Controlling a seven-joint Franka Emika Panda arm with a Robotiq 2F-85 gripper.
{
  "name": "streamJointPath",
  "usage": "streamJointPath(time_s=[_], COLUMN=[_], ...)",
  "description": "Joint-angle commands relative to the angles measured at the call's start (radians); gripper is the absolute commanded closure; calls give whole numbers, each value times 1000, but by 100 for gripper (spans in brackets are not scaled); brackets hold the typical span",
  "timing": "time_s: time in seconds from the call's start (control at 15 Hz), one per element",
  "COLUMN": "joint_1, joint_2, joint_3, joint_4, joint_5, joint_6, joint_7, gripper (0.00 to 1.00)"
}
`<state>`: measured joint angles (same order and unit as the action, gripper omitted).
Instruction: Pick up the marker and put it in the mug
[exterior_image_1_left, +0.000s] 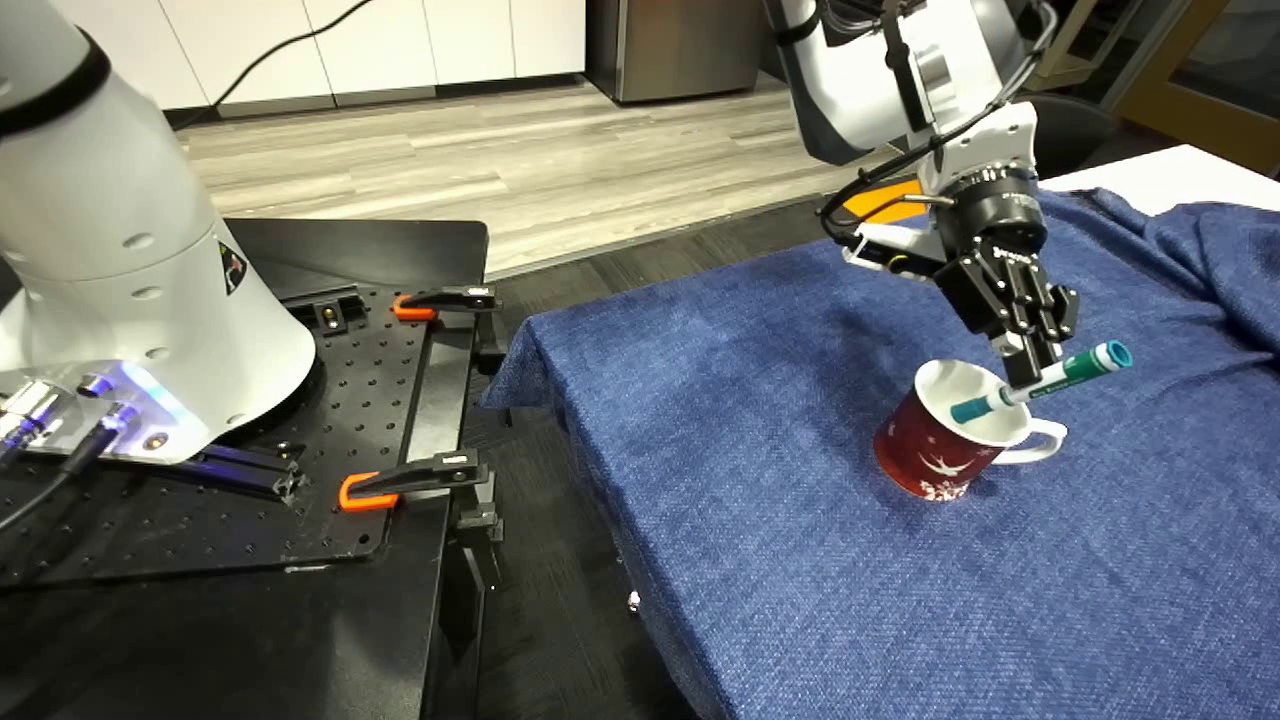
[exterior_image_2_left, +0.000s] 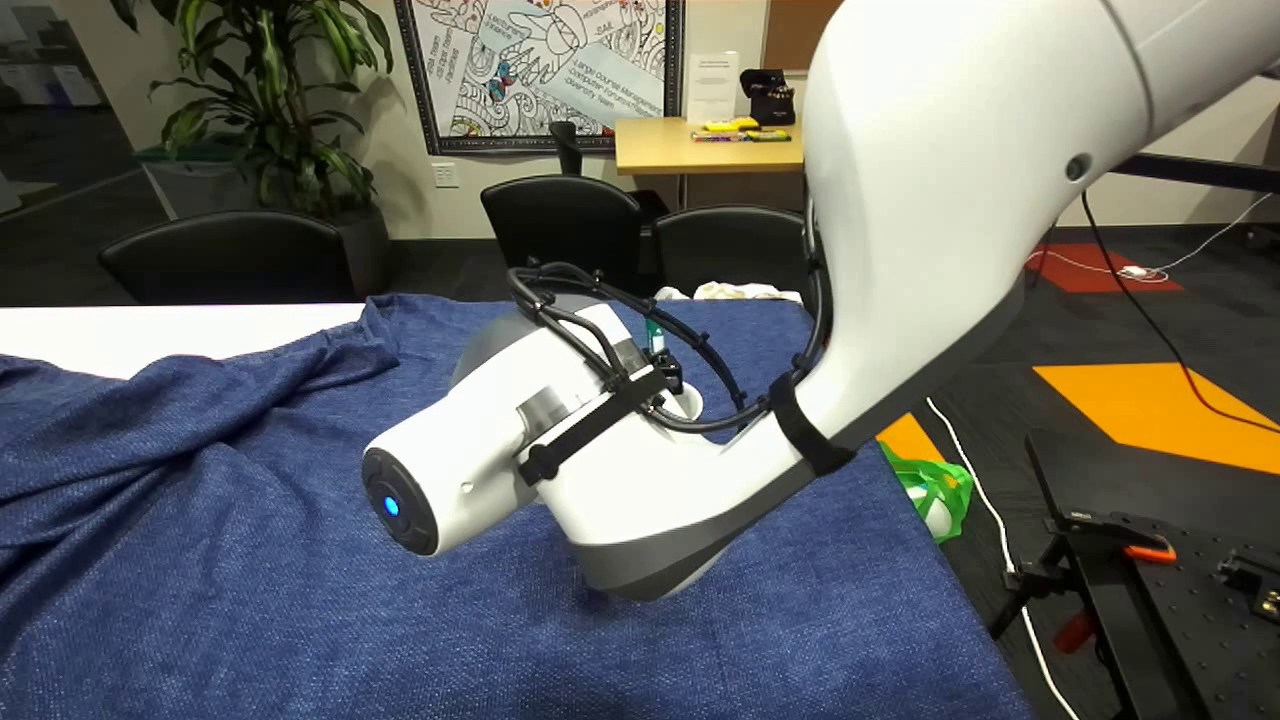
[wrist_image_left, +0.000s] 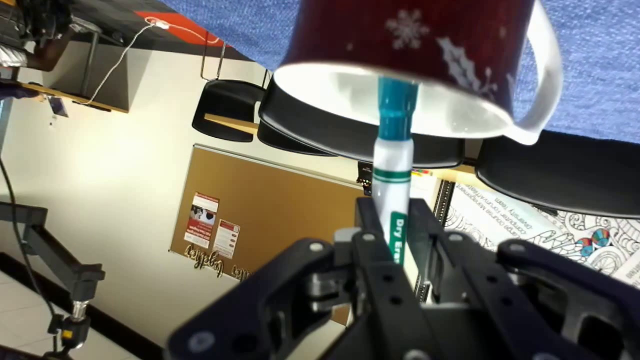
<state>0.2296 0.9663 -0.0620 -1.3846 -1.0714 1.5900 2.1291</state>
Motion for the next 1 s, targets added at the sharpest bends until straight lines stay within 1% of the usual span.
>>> streamJointPath(time_s=[0.0, 0.07, 0.13, 0.2, 0.27, 0.4, 0.6, 0.93], joint_1=[-16, -15, -14, -13, -13, -12, -2, 30], joint_2=[23, 26, 28, 29, 27, 27, 2, -102], joint_3=[16, 15, 15, 14, 13, 12, 9, -7], joint_4=[30, 32, 34, 35, 34, 37, 24, -38], joint_5=[23, 27, 30, 34, 36, 40, 37, -5], joint_6=[8, 5, 4, 4, 4, 3, 3, -18], joint_7=[3, 4, 4, 5, 6, 6, 24, 96], gripper=[95, 55, 53, 47, 38, 25, 1, 0])
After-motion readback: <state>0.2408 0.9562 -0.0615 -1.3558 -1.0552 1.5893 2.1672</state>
